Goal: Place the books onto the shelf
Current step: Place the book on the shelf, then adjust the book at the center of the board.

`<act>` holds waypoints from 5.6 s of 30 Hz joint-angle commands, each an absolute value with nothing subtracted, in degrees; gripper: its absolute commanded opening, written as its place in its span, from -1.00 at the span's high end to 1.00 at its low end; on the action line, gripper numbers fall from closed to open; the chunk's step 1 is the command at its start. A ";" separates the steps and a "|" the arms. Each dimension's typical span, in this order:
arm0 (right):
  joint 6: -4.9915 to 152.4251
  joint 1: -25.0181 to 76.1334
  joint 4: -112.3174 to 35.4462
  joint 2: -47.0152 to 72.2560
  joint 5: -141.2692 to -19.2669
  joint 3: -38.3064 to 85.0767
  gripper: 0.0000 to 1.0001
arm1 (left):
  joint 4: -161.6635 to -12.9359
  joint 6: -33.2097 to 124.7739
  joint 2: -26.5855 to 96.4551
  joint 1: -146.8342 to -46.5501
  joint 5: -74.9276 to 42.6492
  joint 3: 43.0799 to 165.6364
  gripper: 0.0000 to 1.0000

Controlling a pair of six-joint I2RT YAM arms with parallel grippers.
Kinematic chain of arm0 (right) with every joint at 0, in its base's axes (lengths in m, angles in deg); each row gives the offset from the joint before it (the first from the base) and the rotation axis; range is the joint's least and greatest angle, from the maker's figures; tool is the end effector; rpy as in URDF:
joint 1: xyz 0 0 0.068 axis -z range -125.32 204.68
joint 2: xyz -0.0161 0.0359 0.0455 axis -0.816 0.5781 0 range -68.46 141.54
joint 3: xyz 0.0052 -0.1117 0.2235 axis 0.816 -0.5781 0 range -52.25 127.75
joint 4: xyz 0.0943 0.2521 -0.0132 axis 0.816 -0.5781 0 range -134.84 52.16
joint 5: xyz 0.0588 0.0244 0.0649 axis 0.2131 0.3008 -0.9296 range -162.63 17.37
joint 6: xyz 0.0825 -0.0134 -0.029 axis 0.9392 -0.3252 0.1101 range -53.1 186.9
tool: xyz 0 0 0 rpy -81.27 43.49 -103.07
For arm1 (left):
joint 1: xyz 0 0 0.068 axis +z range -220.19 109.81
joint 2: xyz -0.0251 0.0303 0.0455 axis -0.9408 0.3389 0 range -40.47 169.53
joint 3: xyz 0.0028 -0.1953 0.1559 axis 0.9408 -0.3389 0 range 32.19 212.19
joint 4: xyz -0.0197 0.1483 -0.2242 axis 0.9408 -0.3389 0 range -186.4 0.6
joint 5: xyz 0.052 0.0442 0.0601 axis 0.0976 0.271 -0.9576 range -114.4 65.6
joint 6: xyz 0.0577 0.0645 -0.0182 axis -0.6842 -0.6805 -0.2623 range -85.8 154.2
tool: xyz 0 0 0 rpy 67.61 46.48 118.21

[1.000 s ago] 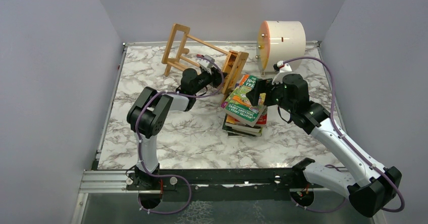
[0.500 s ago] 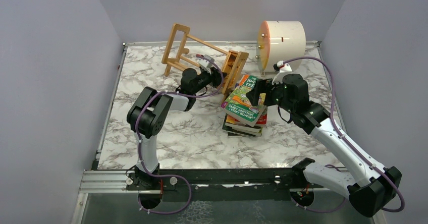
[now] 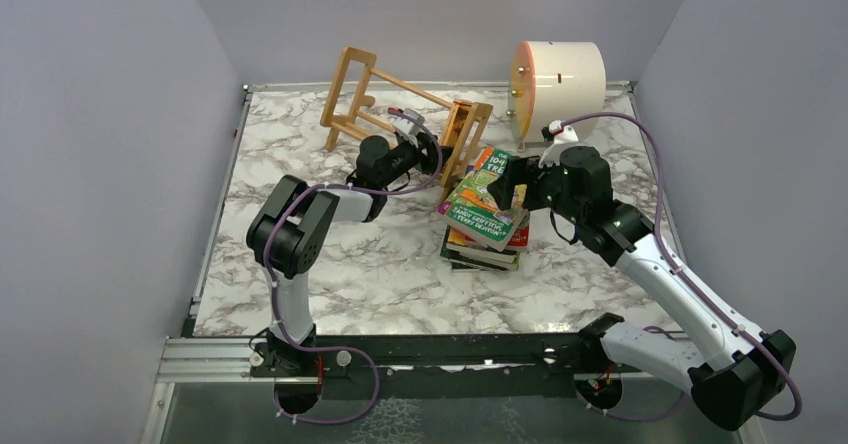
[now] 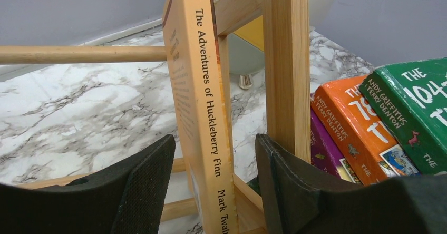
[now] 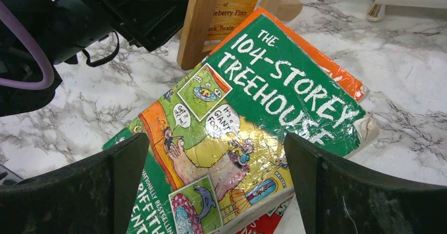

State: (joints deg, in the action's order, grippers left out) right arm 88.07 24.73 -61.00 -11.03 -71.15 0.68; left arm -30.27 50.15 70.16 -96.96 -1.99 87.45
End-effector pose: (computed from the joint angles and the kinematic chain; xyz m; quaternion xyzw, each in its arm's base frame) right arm 0.2466 0.1397 0.2850 -0.0589 0.8536 0.2133 0.4716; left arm 0.3833 -0.2270 0.1733 0.2044 0.6541 -0.3845 0.6185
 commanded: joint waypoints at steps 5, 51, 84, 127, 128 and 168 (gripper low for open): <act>88.40 24.52 -62.17 -12.20 -69.58 -0.16 -0.99 | -30.44 48.73 66.58 -97.22 -3.77 86.26 -0.03; 100.64 24.54 -75.81 -13.70 -67.04 5.81 -0.95 | -81.75 64.51 43.90 -102.85 3.26 98.19 -0.15; 100.18 24.53 -69.70 -12.04 -76.01 3.21 -0.89 | -84.77 66.70 46.81 -104.87 13.65 92.64 -0.15; 96.87 24.45 -65.76 -12.01 -78.59 1.81 -0.87 | -77.90 71.67 48.57 -106.82 19.65 91.80 -0.16; 96.87 24.45 -65.91 -12.14 -78.42 1.80 -0.87 | -77.81 71.76 48.83 -107.25 19.70 92.07 -0.15; 99.05 24.52 -72.12 -14.17 -70.89 1.01 -0.88 | -92.53 66.20 45.04 -111.24 -0.09 96.46 -0.16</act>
